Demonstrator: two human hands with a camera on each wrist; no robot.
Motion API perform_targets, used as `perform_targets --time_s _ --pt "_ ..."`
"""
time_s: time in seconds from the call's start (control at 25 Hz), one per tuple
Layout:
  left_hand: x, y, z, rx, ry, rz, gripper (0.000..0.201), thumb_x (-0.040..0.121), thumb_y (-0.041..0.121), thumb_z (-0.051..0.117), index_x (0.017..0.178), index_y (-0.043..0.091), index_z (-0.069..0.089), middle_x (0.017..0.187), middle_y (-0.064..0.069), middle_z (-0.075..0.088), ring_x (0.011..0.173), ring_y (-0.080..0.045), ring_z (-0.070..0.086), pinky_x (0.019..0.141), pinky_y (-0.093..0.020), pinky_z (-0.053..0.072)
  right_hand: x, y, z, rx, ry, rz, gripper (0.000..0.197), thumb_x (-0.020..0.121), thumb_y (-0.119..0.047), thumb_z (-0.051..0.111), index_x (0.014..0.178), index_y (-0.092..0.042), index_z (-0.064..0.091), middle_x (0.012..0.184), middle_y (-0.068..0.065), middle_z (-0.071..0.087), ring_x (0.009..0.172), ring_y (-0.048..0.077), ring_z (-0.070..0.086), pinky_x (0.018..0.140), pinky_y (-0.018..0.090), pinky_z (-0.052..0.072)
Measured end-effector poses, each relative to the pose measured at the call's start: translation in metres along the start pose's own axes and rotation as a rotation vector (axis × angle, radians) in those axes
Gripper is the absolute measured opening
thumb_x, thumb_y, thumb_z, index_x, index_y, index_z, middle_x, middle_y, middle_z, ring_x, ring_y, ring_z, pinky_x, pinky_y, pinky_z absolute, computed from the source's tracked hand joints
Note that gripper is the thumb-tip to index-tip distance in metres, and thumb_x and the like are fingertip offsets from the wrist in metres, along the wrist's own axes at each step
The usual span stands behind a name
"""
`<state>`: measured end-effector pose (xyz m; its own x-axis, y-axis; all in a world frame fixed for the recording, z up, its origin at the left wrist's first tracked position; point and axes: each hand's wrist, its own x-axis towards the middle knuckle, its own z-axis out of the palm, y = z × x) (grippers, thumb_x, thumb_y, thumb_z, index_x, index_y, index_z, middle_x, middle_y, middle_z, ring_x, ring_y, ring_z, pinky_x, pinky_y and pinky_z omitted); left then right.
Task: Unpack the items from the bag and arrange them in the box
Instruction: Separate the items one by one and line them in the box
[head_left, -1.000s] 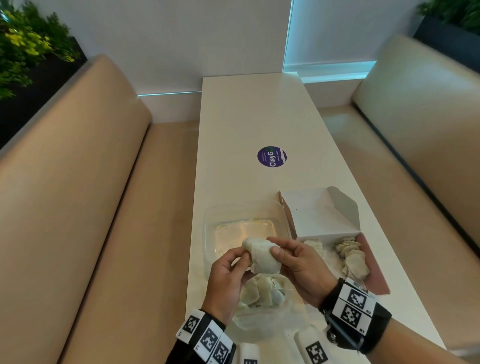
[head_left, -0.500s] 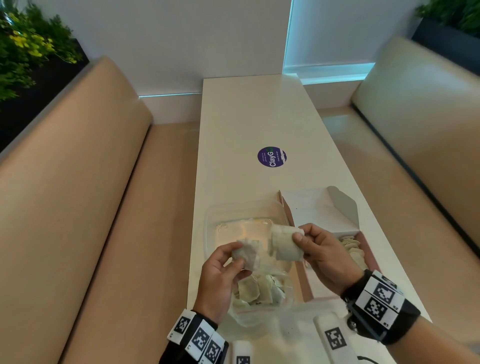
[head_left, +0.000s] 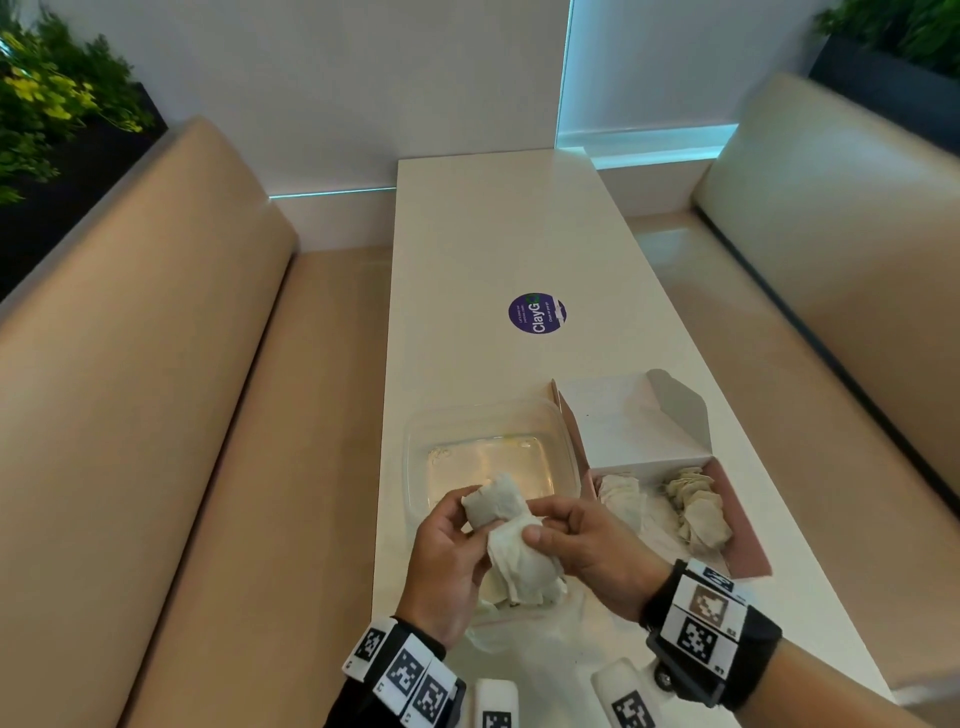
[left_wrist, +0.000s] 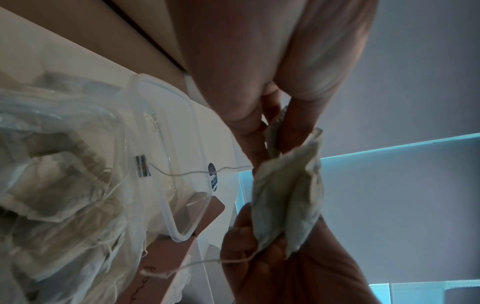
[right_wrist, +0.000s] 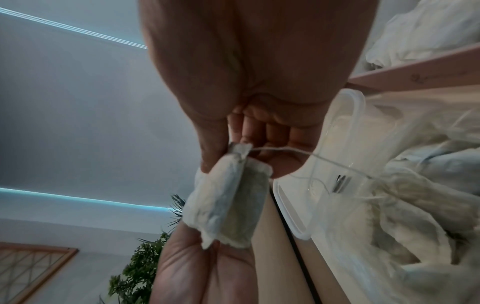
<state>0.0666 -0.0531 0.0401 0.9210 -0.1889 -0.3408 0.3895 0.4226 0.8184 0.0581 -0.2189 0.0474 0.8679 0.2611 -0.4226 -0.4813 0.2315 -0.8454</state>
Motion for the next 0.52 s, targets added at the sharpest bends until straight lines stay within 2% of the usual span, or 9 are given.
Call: perform_targets --time_s 0.08,0.16,0.28,0.32,0.36,0.44,0.52 --pt "-0.003 0.001 -0.003 0.019 -0.042 -0.009 0.018 0.080 -0.010 0.061 0.094 0.001 0.062 0.090 -0.015 0.067 0.082 -0.027 0.066 0.066 -0.034 0.056 0.002 -0.001 0.003 -0.014 0.065 -0.036 0.026 0.074 -0.016 0.070 0.093 0.000 0.064 0.085 0.017 0.068 0.074 0.023 0.064 0.063 0.027 0.055" --pt "-0.006 0.003 -0.008 0.049 -0.080 -0.032 0.006 0.084 0.003 0.063 0.089 0.002 0.061 0.085 -0.013 0.066 0.078 -0.024 0.065 0.068 -0.034 0.055 0.002 -0.007 0.001 -0.104 0.092 -0.085 0.012 0.078 -0.012 0.067 0.083 -0.003 0.062 0.074 0.007 0.066 0.068 0.018 0.060 0.059 0.023 0.051" --pt "-0.003 0.003 -0.024 0.307 -0.116 -0.033 0.028 0.081 0.035 0.067 0.084 0.008 0.061 0.080 -0.006 0.066 0.076 -0.018 0.063 0.072 -0.036 0.052 0.003 -0.019 -0.011 -0.474 0.013 -0.114 0.005 0.085 -0.013 0.066 0.082 -0.008 0.064 0.073 0.003 0.064 0.068 0.012 0.059 0.062 0.022 0.050" --pt "-0.002 0.002 -0.028 0.410 -0.127 -0.016 0.030 0.078 0.039 0.069 0.087 0.011 0.063 0.083 -0.004 0.067 0.080 -0.018 0.063 0.075 -0.038 0.051 0.004 -0.023 -0.015 -0.617 -0.032 -0.107 0.005 0.085 -0.016 0.066 0.081 -0.012 0.065 0.074 0.002 0.063 0.068 0.011 0.058 0.064 0.024 0.050" --pt "0.001 0.001 -0.031 0.484 -0.139 -0.003 0.027 0.078 0.037 0.072 0.092 0.016 0.065 0.088 -0.003 0.068 0.085 -0.018 0.064 0.079 -0.039 0.052 0.006 -0.026 -0.018 -0.715 -0.085 -0.095 0.005 0.085 -0.018 0.067 0.080 -0.017 0.065 0.074 0.002 0.063 0.068 0.010 0.056 0.065 0.025 0.048" --pt "0.004 -0.001 -0.033 0.534 -0.176 -0.015 0.016 0.084 0.019 0.071 0.100 0.022 0.067 0.094 -0.002 0.071 0.091 -0.016 0.066 0.085 -0.036 0.053 0.007 -0.029 -0.019 -0.780 -0.159 -0.076 0.005 0.085 -0.020 0.067 0.080 -0.020 0.065 0.076 0.002 0.063 0.069 0.009 0.056 0.066 0.026 0.047" --pt "0.004 -0.002 -0.031 0.582 -0.183 -0.011 0.017 0.087 0.007 0.066 0.090 0.023 0.072 0.088 0.001 0.073 0.088 -0.015 0.067 0.084 -0.034 0.053 0.008 -0.030 -0.018 -0.770 -0.128 -0.101 0.002 0.085 -0.019 0.067 0.083 -0.017 0.066 0.078 0.005 0.065 0.070 0.011 0.057 0.067 0.028 0.049"
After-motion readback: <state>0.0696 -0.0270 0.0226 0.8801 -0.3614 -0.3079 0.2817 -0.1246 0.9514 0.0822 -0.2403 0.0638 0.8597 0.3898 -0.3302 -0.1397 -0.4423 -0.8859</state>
